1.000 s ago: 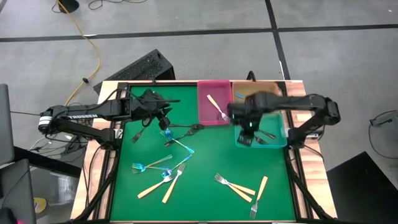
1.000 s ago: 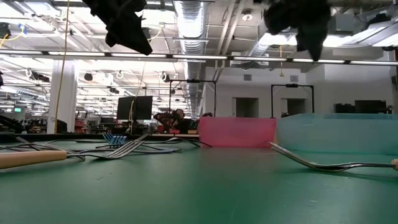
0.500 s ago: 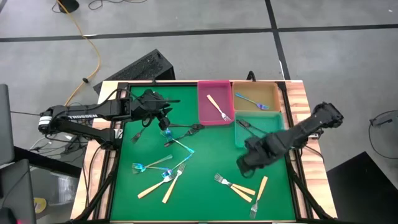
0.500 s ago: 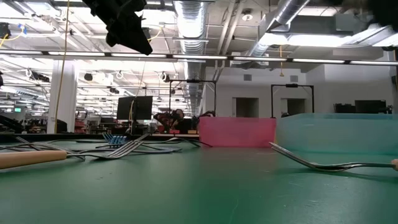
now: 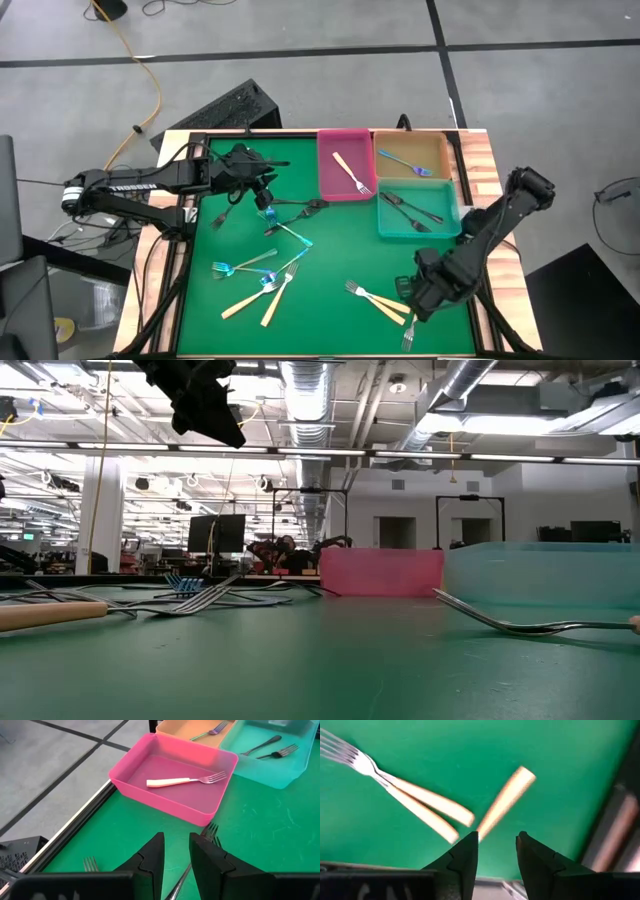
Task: Sort silverware by color (type)
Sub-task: Put the yellow fork into the pink bin
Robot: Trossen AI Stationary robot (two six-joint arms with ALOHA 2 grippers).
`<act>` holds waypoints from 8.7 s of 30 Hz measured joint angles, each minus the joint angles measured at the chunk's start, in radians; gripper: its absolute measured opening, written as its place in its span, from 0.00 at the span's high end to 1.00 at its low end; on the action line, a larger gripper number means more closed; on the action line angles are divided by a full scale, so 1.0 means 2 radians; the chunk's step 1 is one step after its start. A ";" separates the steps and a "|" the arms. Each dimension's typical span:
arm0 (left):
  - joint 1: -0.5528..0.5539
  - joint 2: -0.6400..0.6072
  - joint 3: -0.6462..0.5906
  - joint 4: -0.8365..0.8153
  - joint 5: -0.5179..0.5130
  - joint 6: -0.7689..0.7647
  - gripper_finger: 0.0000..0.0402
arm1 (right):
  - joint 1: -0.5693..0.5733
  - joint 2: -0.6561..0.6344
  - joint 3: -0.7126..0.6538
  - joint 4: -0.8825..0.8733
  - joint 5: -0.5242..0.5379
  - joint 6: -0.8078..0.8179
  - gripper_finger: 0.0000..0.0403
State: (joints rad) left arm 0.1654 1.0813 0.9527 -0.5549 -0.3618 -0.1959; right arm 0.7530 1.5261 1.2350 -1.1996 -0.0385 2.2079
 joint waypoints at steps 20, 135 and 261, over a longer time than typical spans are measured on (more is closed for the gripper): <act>0.000 0.000 0.000 0.001 -0.001 0.003 0.81 | 0.026 0.000 -0.125 0.152 -0.049 0.019 0.66; 0.002 0.000 0.000 0.015 -0.015 0.049 0.81 | -0.233 0.131 0.062 0.108 0.079 -1.028 0.81; 0.002 0.000 0.000 0.011 -0.034 -0.034 0.81 | -0.565 0.284 0.131 0.203 0.084 -0.855 0.76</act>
State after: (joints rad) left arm 0.1701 1.0813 0.9531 -0.5330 -0.4304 -0.2643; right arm -0.3771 2.0945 1.4979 -0.7929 0.1295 0.4973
